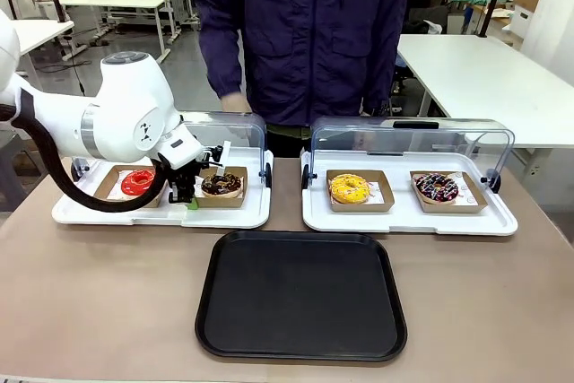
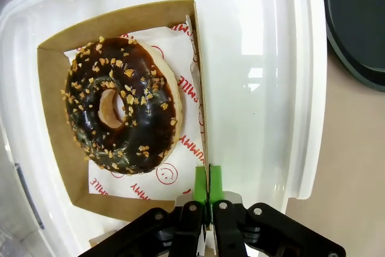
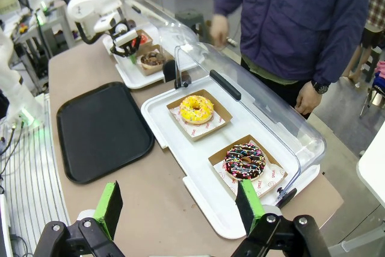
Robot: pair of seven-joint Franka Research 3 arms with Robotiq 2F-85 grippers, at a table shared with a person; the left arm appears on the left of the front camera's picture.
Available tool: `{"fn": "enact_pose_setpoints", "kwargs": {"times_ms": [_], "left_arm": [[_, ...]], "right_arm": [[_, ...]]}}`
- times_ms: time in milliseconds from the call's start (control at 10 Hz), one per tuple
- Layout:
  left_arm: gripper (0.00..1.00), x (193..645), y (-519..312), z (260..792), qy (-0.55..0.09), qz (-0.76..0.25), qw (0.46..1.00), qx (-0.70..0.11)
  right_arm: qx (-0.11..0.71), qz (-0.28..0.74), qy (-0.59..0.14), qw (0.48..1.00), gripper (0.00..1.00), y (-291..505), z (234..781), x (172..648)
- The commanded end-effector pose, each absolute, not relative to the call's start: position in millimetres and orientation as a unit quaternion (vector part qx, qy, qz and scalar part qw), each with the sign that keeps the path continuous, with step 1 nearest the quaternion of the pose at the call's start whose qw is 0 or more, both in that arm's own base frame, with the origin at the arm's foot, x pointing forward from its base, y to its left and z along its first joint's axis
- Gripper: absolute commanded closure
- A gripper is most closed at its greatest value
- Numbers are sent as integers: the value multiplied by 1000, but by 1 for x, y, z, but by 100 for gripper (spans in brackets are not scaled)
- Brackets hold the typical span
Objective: Move the second donut from the left to the tray.
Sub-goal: Pick up the Paper togo box containing the Donut indicated by the person and place it on the Handle tray.
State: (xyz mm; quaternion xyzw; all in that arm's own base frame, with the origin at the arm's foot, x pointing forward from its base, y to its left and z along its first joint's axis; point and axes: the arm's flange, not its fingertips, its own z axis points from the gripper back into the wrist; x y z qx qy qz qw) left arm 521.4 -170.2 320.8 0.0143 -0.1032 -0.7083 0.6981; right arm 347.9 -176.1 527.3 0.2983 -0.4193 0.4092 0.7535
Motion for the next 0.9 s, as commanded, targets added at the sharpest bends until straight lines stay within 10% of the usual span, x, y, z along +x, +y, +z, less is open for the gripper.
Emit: {"fn": "enact_pose_setpoints", "kwargs": {"times_ms": [0,800], "left_arm": [[98,511,-170,338,-124,-705,698,34],[98,390,-200,415,-154,-670,723,66]], "right_arm": [[298,414,-434,742,0,-176,528,350],[298,414,-434,742,0,-176,528,350]]}}
